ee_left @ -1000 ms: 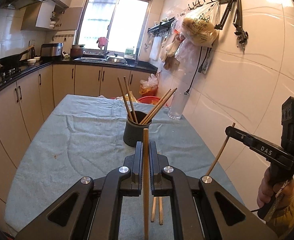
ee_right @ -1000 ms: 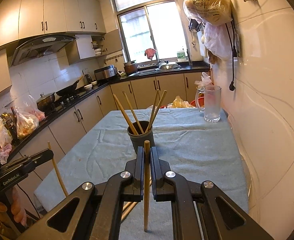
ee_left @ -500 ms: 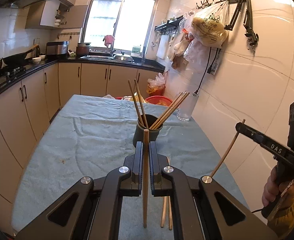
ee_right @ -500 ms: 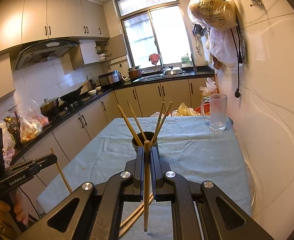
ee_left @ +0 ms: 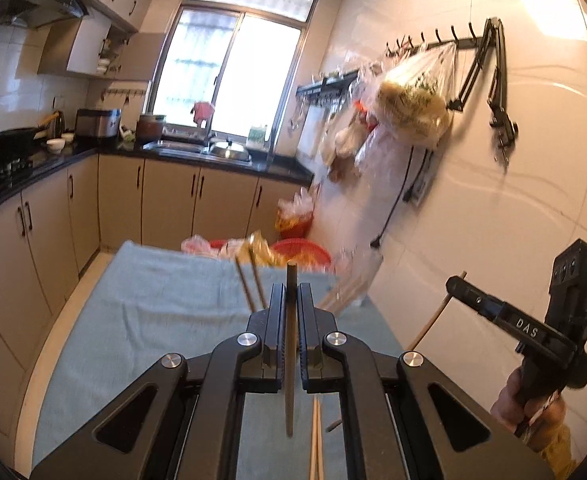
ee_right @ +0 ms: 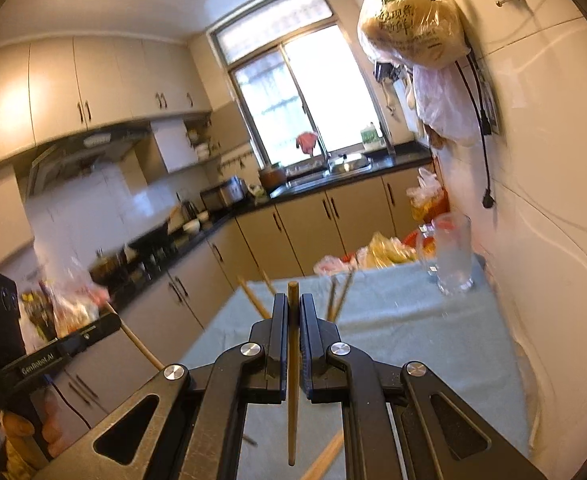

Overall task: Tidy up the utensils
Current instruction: 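Lift both held chopsticks and carry them above the holder opening, then lower both chopsticks into the holder and open both tools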

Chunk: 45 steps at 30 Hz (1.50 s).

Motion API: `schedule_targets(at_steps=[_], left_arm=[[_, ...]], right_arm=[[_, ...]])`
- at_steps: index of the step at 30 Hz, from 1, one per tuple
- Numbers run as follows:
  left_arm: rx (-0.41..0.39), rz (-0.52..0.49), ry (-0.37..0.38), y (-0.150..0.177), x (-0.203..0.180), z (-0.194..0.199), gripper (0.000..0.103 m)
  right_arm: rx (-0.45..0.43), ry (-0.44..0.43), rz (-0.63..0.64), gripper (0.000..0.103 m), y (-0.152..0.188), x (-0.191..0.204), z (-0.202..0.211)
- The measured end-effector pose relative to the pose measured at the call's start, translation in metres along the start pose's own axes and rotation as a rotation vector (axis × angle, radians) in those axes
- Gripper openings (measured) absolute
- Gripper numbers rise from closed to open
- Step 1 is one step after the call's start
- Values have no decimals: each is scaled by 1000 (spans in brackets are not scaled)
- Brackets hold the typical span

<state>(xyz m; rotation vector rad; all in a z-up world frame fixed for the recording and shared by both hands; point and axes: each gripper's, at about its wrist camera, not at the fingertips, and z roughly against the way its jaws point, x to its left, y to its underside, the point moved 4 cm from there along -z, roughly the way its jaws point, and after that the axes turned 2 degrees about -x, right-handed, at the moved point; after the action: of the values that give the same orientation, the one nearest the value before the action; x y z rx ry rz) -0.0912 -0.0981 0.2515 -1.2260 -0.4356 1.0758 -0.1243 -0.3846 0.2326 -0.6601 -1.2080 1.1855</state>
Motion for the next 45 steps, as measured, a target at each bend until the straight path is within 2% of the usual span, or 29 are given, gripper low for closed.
schedule_targets(at_steps=[4, 8, 13, 16, 18, 23, 26, 27, 28, 29, 30, 31, 35, 37, 38, 40, 45], left_arm=[[-31, 6, -5, -26, -4, -27, 5], [-66, -15, -15, -47, -8, -54, 5], [-68, -23, -39, -55, -6, -96, 5], [-26, -19, -53, -46, -2, -125, 5], [14, -19, -68, -34, 2, -142, 5], [85, -5, -96, -12, 13, -165, 5], [81, -20, -112, -9, 13, -162, 6], [82, -24, -115, -9, 13, -161, 11], [83, -24, -117, -10, 12, -159, 16], [80, -21, -120, -10, 14, -154, 27], [72, -17, -128, -11, 14, -149, 35], [64, -17, -137, -12, 14, -143, 36], [87, -47, -156, -9, 7, -112, 37], [92, -65, -158, -5, -3, -92, 38], [95, -80, -154, -3, -9, -82, 42], [112, -107, -131, 3, -25, -61, 46], [217, -166, 18, 19, -78, -15, 48]], right_arm=[[-66, -15, -17, 6, -24, 2, -23], [-155, 30, 5, 6, -45, 3, -49], [-188, 62, 4, 6, -52, -1, -82], [-157, 97, 31, 6, -43, -5, -109], [-102, 98, 23, 6, -29, -11, -127], [-18, 96, 29, 7, -9, -15, -149], [7, 96, 45, 7, -1, -17, -155], [9, 97, 48, 10, -1, -17, -155], [12, 95, 49, 18, -1, -17, -155], [13, 95, 49, 24, -1, -18, -154], [10, 95, 48, 35, -3, -18, -152], [5, 95, 47, 41, -3, -17, -150], [-16, 92, 39, 43, -12, -17, -126], [-21, 98, 35, 49, -14, -18, -112], [-24, 106, 33, 51, -15, -20, -102], [-30, 119, 27, 54, -16, -23, -80], [-9, 168, 34, 59, -9, -37, -22]])
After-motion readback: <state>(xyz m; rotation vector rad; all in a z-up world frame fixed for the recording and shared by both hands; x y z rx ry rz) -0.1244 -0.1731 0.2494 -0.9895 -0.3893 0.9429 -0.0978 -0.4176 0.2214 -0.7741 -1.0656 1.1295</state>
